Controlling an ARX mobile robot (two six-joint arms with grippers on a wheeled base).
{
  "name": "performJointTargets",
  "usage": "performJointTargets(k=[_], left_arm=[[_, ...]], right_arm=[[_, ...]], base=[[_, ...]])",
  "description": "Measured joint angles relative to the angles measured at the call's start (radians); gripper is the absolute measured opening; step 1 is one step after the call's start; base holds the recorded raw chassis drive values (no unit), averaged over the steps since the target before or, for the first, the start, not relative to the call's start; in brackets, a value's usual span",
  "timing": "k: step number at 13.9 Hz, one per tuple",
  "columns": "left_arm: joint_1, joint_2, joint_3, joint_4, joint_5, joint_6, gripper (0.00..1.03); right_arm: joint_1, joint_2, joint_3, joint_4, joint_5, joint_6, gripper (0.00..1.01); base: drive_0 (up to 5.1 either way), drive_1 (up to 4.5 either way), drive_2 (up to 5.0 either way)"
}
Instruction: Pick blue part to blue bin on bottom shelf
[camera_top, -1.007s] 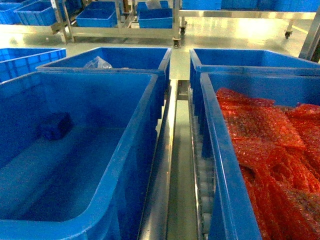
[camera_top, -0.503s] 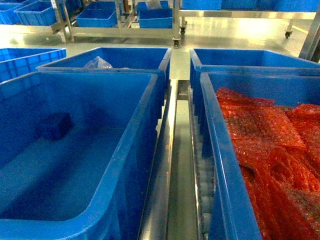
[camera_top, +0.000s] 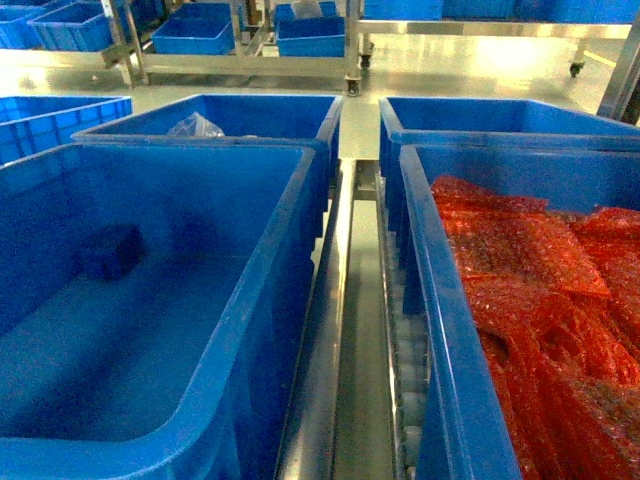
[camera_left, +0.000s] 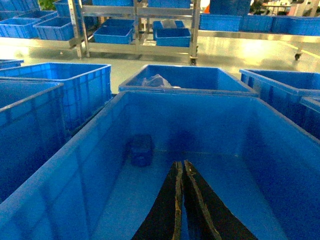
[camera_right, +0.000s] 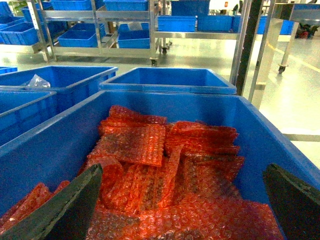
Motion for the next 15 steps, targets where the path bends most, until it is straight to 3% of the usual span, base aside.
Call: performJointTargets(k=[5,12,13,15], left_arm=[[0.0,-0.18,0.0,-0.171,0.0,0.0,0.02],[0.0,-0.324,0.0,-0.314,0.0,0.0,0.02],[0.0,-0.404,0.0,-0.439,-0.001,0.0,0.02],[0.0,-0.484,0.006,-0.481,-0.004,0.001,0.02]], right_arm=[[0.0,0.0,0.0,0.0,0.0,0.0,0.98],[0.0,0.0,0.0,0.0,0.0,0.0,0.98],[0.0,0.0,0.0,0.0,0.0,0.0,0.98],[0.0,0.0,0.0,0.002,0.0,0.0,0.98]], base=[[0.0,0.0,0.0],[0.0,0.0,0.0],[0.0,0.0,0.0],[0.0,0.0,0.0]])
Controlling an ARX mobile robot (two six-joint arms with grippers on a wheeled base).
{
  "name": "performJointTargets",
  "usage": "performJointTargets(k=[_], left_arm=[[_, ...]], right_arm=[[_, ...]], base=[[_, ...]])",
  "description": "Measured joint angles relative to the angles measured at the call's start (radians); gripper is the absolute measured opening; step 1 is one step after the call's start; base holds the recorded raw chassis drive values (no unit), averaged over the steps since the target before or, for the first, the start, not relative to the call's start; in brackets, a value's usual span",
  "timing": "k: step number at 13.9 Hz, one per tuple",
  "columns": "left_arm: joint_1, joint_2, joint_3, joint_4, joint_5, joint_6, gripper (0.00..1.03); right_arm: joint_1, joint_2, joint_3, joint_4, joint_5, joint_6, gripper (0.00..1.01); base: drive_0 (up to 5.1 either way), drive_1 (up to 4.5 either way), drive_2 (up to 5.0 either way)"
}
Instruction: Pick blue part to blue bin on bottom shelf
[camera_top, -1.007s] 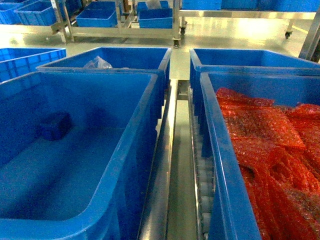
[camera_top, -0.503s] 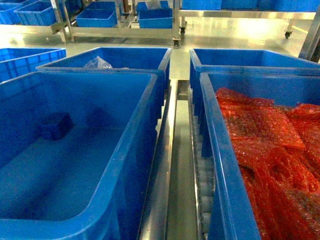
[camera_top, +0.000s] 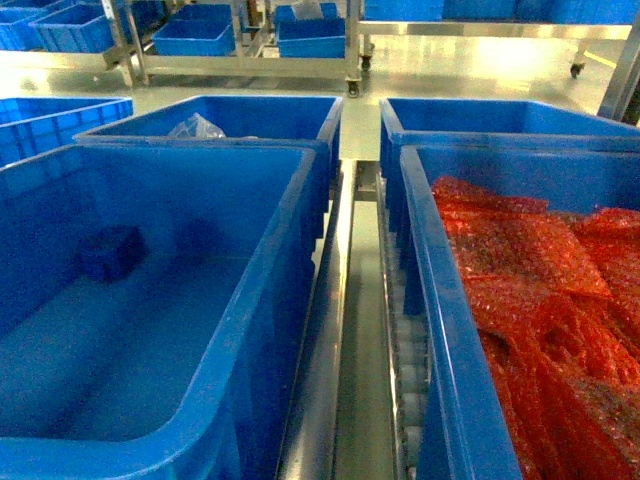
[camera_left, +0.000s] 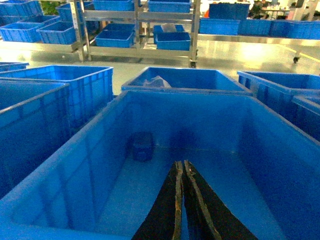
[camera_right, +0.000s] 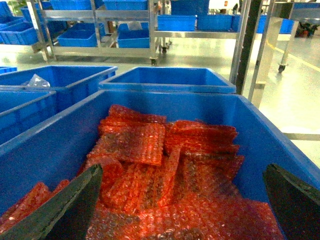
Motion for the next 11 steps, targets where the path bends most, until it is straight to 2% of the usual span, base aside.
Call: performJointTargets(k=[2,3,10,11], left_arm=[[0.0,0.0,-0.005,-0.004,0.003,0.001,0.02],[0.0,0.0,-0.005,-0.01,0.004,0.001,0.09],[0.0,0.0,-0.005,-0.009,0.004,0.002,0.99],[0.0,0.0,-0.005,-0.009,0.004,0.002,0.98]], right_arm=[[0.0,0.0,0.0,-0.002,0.001,0.0,0.98],[0.0,0.0,0.0,-0.002,0.001,0.0,0.98],[0.0,0.0,0.0,-0.002,0.001,0.0,0.98],[0.0,0.0,0.0,-0.002,0.001,0.0,0.98]], base=[[0.0,0.0,0.0],[0.0,0.0,0.0],[0.0,0.0,0.0],[0.0,0.0,0.0]])
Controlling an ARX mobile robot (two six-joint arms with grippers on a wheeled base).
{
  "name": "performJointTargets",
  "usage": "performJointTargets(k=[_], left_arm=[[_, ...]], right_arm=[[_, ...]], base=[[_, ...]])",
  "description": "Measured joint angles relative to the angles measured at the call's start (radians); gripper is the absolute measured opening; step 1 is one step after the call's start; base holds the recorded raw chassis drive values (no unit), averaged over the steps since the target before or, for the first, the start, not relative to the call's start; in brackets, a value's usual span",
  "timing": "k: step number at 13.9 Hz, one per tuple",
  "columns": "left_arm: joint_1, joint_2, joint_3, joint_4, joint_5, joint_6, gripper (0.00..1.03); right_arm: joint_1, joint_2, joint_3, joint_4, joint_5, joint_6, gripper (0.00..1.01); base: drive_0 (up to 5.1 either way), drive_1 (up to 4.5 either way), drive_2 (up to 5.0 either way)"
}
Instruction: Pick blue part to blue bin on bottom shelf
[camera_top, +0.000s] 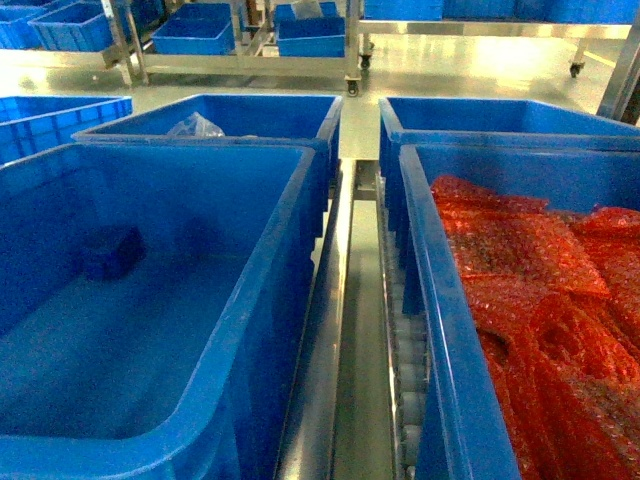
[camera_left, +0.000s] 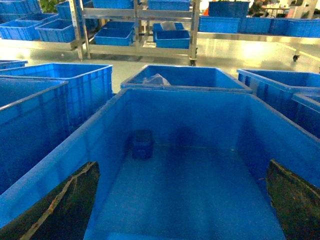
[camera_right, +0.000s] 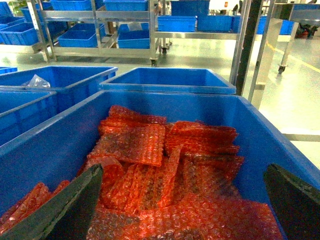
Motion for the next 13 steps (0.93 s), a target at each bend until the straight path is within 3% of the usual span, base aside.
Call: performJointTargets(k=[13], left_arm=[[0.0,0.0,0.0,0.0,0.0,0.0,0.98]], right_arm=[[0.0,0.0,0.0,0.0,0.0,0.0,0.98]], base=[[0.0,0.0,0.0]])
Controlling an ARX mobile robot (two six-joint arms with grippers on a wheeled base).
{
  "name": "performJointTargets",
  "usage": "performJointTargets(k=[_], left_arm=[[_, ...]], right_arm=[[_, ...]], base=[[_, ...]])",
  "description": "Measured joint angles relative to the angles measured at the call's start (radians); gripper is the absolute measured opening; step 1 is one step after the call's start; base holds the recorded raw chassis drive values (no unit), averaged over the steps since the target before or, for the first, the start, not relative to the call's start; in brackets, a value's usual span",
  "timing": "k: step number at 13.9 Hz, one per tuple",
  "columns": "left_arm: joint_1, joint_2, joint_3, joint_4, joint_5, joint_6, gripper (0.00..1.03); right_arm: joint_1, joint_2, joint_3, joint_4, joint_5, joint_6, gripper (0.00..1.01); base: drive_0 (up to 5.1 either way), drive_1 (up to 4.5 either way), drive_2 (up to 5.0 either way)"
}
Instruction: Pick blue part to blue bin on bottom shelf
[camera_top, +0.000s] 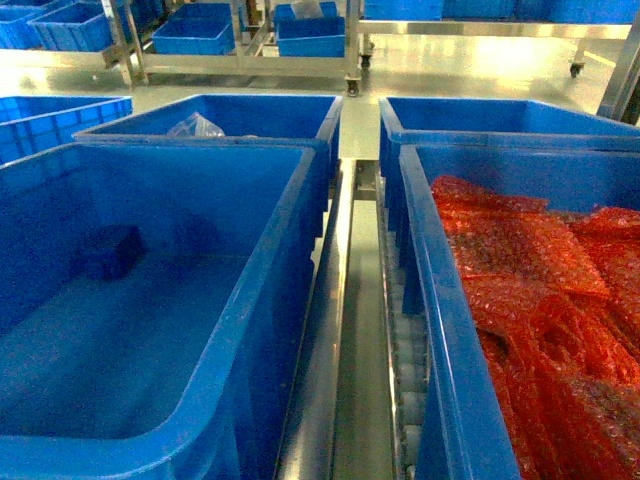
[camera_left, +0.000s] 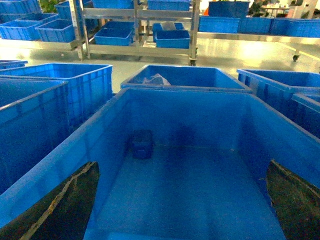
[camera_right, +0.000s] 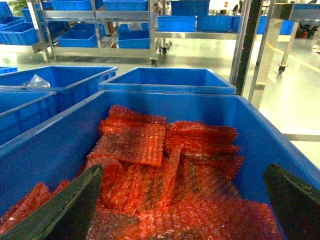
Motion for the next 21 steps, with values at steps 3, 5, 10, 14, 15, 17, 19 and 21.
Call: performJointTargets(k=[3,5,10,14,15,17,19,21], left_arm=[[0.0,0.0,0.0,0.0,0.0,0.0,0.98],[0.0,0.0,0.0,0.0,0.0,0.0,0.98],[0.0,0.0,0.0,0.0,0.0,0.0,0.98],[0.0,0.0,0.0,0.0,0.0,0.0,0.98],[0.0,0.0,0.0,0.0,0.0,0.0,0.98],[0.0,0.0,0.0,0.0,0.0,0.0,0.98],[0.0,0.0,0.0,0.0,0.0,0.0,0.98],[0.0,0.0,0.0,0.0,0.0,0.0,0.98]], right_arm=[[0.0,0.0,0.0,0.0,0.0,0.0,0.98],[0.0,0.0,0.0,0.0,0.0,0.0,0.98],[0.0,0.0,0.0,0.0,0.0,0.0,0.98],[0.0,0.0,0.0,0.0,0.0,0.0,0.98],[0.0,0.0,0.0,0.0,0.0,0.0,0.98],[0.0,0.0,0.0,0.0,0.0,0.0,0.98],[0.0,0.0,0.0,0.0,0.0,0.0,0.98],[0.0,0.0,0.0,0.0,0.0,0.0,0.98]], base=[[0.0,0.0,0.0],[0.0,0.0,0.0],[0.0,0.0,0.0],[0.0,0.0,0.0],[0.0,0.0,0.0],[0.0,0.0,0.0],[0.0,0.0,0.0],[0.0,0.0,0.0]])
